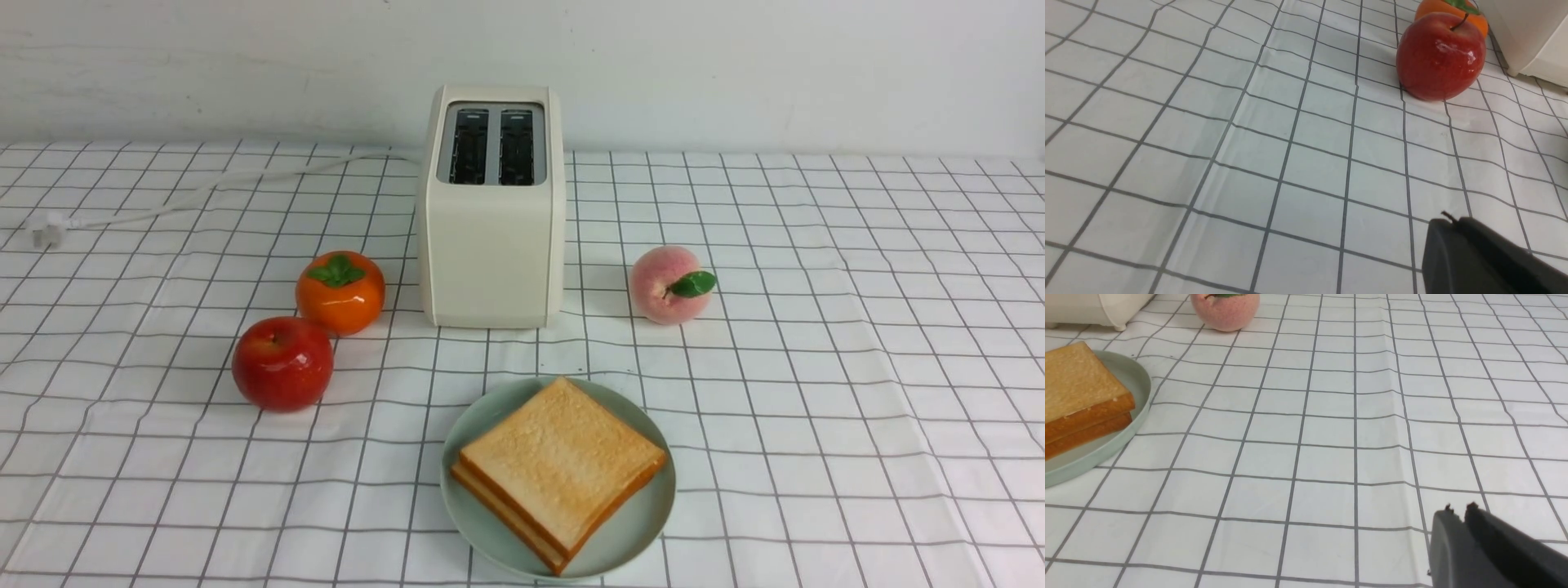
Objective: Take toasted bread from bread machine on white checkered table place on plate.
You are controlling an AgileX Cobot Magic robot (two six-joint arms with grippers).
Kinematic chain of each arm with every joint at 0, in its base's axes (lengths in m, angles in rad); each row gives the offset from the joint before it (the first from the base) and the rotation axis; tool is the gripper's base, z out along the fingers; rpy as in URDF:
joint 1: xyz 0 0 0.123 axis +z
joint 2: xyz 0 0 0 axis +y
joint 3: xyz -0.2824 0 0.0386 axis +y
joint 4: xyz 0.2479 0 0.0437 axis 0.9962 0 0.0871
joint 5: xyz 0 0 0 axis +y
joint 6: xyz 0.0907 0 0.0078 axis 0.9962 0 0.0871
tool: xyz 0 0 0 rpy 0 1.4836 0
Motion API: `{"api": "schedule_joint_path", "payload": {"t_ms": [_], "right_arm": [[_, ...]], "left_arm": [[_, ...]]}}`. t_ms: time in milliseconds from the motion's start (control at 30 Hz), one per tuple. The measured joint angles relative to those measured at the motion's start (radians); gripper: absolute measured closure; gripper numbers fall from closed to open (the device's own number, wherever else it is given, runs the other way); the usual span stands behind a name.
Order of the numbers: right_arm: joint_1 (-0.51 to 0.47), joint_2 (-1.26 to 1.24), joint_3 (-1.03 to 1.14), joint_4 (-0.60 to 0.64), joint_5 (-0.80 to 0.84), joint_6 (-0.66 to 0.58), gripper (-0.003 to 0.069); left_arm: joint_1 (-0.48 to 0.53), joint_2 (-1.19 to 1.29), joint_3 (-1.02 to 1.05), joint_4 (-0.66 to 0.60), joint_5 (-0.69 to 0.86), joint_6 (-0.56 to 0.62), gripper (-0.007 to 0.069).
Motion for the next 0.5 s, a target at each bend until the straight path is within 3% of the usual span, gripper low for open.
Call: {"api": "schedule_joint_path", "payload": {"t_ms": [500], "right_arm": [[0.0,0.0,0.0,0.0,0.0,0.0,0.0591]], "left_arm": [[0.0,0.0,0.0,0.002,0.0,0.0,0.0638]]}}
